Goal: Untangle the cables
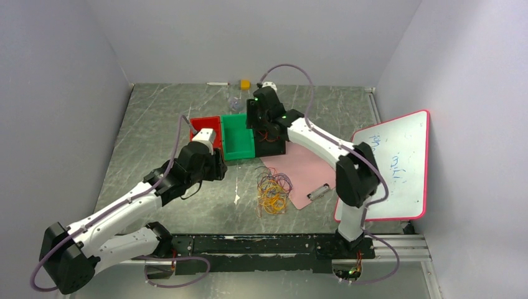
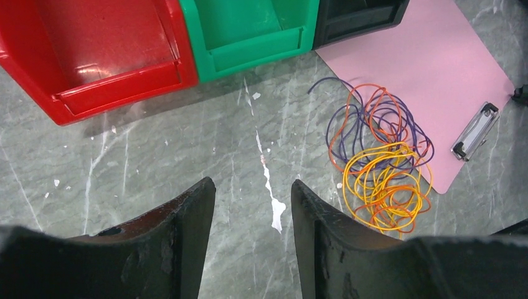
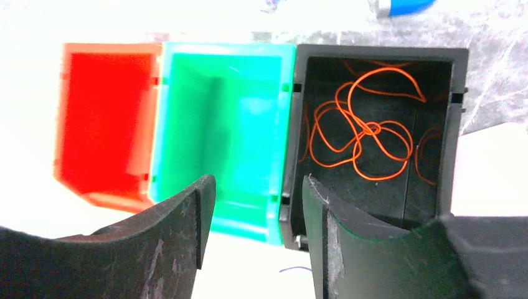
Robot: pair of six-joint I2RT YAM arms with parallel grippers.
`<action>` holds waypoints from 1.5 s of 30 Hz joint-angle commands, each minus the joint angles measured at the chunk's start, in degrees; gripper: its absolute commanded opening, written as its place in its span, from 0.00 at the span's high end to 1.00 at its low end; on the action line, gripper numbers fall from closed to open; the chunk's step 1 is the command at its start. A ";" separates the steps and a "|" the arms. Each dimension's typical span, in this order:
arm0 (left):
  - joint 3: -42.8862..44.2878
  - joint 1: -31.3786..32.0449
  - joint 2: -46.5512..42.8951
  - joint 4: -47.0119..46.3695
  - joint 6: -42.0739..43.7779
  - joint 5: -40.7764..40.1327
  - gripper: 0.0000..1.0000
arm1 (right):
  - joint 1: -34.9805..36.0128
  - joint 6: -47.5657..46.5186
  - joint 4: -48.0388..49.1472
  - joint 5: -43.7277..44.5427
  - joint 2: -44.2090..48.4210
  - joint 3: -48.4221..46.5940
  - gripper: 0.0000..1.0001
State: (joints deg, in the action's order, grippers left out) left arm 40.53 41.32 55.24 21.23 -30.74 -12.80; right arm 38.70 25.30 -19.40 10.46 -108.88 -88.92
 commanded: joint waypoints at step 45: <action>2.39 11.63 31.67 -23.80 -1.50 13.89 0.52 | -1.46 -5.73 7.79 -12.94 18.60 39.01 0.71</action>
State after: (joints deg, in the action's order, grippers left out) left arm 44.03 52.47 85.76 1.28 -31.55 0.34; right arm 37.58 20.25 -13.32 -2.00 -89.58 -49.50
